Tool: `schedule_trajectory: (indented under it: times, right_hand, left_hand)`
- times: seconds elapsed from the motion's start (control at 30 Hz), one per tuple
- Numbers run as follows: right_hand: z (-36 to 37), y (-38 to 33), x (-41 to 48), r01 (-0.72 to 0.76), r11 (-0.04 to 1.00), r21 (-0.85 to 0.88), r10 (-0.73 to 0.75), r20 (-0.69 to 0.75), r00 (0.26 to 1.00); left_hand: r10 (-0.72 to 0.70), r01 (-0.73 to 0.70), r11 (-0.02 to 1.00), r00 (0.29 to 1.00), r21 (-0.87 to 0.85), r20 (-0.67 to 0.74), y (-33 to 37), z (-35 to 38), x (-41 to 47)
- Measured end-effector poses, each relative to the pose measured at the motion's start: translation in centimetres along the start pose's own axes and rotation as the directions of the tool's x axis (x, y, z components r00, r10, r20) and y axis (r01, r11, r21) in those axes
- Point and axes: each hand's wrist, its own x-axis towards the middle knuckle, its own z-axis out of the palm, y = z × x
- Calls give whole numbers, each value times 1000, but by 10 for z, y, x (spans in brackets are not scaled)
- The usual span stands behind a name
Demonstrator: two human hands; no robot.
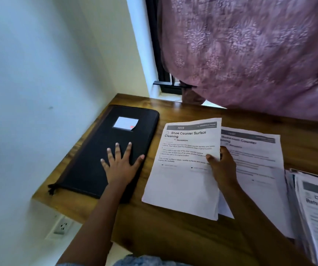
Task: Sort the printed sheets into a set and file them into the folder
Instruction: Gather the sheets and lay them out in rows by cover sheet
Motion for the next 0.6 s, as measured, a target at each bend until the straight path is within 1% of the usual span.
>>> schedule_trajectory:
  times: [0.13,0.23,0.27,0.3,0.33,0.37,0.4,0.43,0.47,0.5,0.53,0.57,0.6]
  right_hand:
    - [26,-6,0,23,999,-40,-23,-8,1000]
    - [43,-16,-1,40,996,-78,-41,-13,999]
    - [47,-20,-3,67,994,-87,-70,-28,997]
    - [51,-21,-5,117,987,-112,-123,-47,991]
    - [54,-22,-7,181,967,-178,-197,-74,978]
    - [57,-20,-9,243,926,-290,-279,-89,956]
    - [60,-17,-12,304,851,-429,-370,-76,926]
    - [63,-14,-15,361,750,-553,-449,-25,893]
    - [66,-10,-16,410,644,-647,-484,70,872]
    - [70,-6,-17,447,550,-705,-465,186,866]
    - [74,-2,-17,466,488,-738,-395,290,872]
    - [77,3,-17,469,454,-757,-326,349,879]
    - [79,8,-15,467,444,-765,-294,368,882]
  left_hand:
    - [34,-34,999,999,19,4,-20,-4,22]
    - [32,-33,999,999,19,36,-25,-14,33]
    - [26,-26,999,1000,28,10,-22,-20,33]
    - [37,-34,998,998,46,-56,-17,-23,30]
    - [83,-77,996,987,54,-140,-8,-25,24]
    - [162,-159,987,965,33,-208,4,-25,15]
    - [262,-270,963,939,-8,-225,17,-21,4]
    - [361,-375,926,914,-44,-183,31,-13,-8]
    - [438,-445,894,893,-57,-103,43,-3,-18]
    - [477,-477,877,879,-52,-23,52,8,-25]
    - [481,-480,876,876,-42,33,56,20,-28]
    - [469,-468,883,881,-35,55,57,29,-27]
    - [455,-454,891,889,-32,46,57,34,-24]
